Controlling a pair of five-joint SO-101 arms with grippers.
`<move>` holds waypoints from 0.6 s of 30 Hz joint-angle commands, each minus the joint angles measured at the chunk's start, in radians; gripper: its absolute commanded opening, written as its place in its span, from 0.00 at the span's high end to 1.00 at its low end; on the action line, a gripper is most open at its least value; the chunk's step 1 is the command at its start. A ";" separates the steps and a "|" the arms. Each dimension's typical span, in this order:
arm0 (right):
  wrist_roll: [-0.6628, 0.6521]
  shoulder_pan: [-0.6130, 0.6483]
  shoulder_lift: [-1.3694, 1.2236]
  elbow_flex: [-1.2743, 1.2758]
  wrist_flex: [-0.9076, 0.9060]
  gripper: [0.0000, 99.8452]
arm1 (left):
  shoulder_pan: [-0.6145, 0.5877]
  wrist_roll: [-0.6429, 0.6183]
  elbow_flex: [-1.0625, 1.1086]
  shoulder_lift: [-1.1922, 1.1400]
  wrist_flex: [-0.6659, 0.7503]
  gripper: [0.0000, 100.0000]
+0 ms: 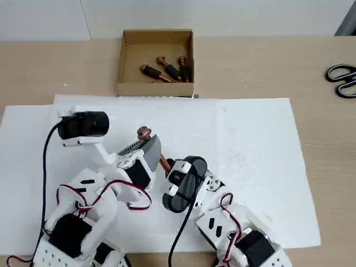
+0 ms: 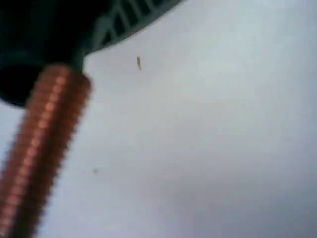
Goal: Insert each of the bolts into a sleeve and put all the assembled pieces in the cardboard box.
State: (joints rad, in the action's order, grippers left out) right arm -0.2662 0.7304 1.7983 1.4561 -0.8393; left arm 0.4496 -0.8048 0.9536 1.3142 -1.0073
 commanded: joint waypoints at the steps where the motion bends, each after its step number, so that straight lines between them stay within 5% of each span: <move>1: -0.011 0.007 0.015 -0.015 0.030 1.00 | 0.008 0.018 0.022 0.000 0.055 0.99; 18: -0.006 0.007 0.015 -0.017 0.030 1.00 | 0.002 0.083 0.021 0.000 0.120 0.99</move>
State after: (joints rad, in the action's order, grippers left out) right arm -0.2662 0.7304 1.7998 1.4530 -0.8393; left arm 0.4496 -0.7311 0.9812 1.3065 -0.9168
